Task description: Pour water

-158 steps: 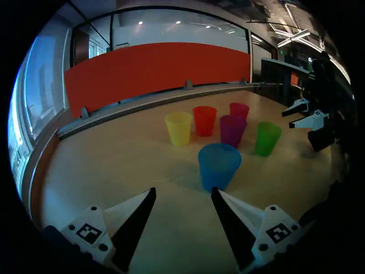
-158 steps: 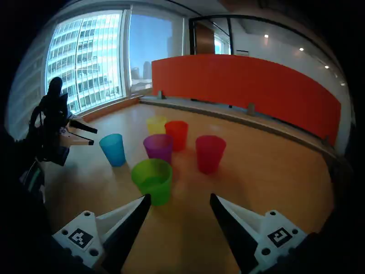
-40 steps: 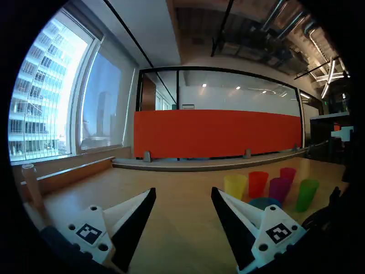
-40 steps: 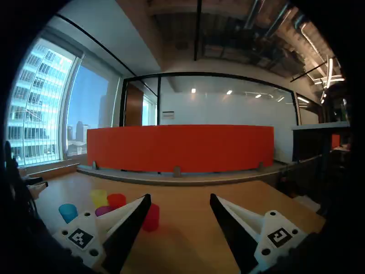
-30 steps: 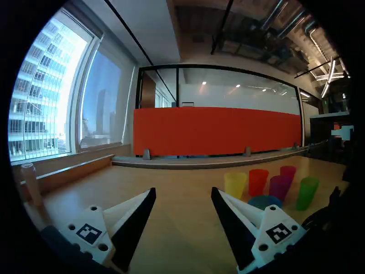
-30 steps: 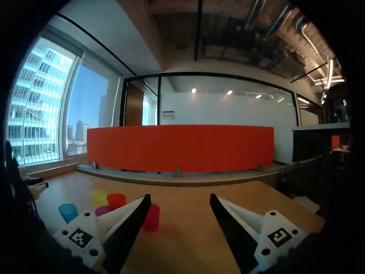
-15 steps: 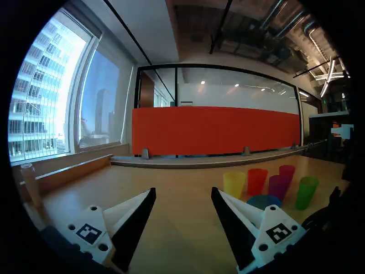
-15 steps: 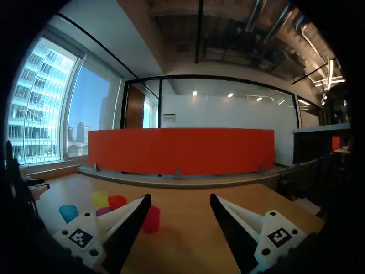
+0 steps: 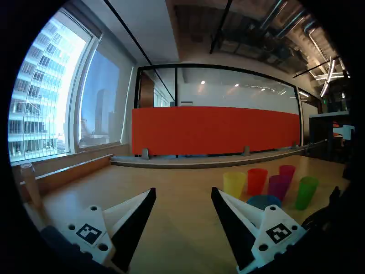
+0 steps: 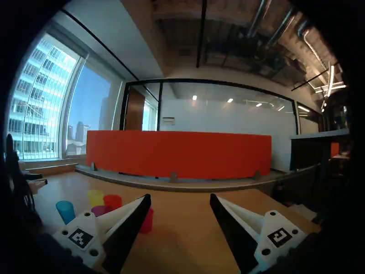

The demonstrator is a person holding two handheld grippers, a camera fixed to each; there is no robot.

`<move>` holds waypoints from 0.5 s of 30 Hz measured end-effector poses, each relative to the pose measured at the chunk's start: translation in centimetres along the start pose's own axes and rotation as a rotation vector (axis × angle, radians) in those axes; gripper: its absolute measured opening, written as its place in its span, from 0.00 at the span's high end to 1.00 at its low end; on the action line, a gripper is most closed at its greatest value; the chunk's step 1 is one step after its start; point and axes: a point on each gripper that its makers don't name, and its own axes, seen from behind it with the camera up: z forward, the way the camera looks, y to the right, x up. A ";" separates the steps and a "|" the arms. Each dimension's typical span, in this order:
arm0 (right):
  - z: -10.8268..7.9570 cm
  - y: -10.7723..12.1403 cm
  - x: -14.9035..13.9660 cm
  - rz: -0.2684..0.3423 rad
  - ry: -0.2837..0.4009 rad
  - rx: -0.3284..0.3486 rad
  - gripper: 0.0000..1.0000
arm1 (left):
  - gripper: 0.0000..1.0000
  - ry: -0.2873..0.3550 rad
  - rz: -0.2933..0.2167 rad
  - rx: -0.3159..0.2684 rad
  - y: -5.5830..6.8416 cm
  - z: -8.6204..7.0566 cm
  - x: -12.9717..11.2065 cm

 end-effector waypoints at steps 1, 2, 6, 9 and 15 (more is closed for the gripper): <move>0.0 0.0 0.0 -0.005 0.004 0.001 0.00 | 0.10 0.000 0.000 0.000 0.0 0.0 0.0; 0.0 -0.1 0.1 -0.010 0.008 0.001 0.00 | 0.10 0.000 0.000 0.000 0.0 0.0 0.0; 0.1 -0.4 0.0 -0.021 0.016 0.004 0.00 | 0.10 0.000 0.000 0.000 -0.1 0.0 0.0; 0.4 -0.3 -0.1 -0.019 0.022 -0.001 0.00 | 0.10 0.000 0.000 0.000 -0.1 -0.1 0.1; 1.0 0.2 -1.0 -0.004 0.028 -0.048 0.00 | 0.10 0.000 0.000 0.000 -0.1 -0.1 0.1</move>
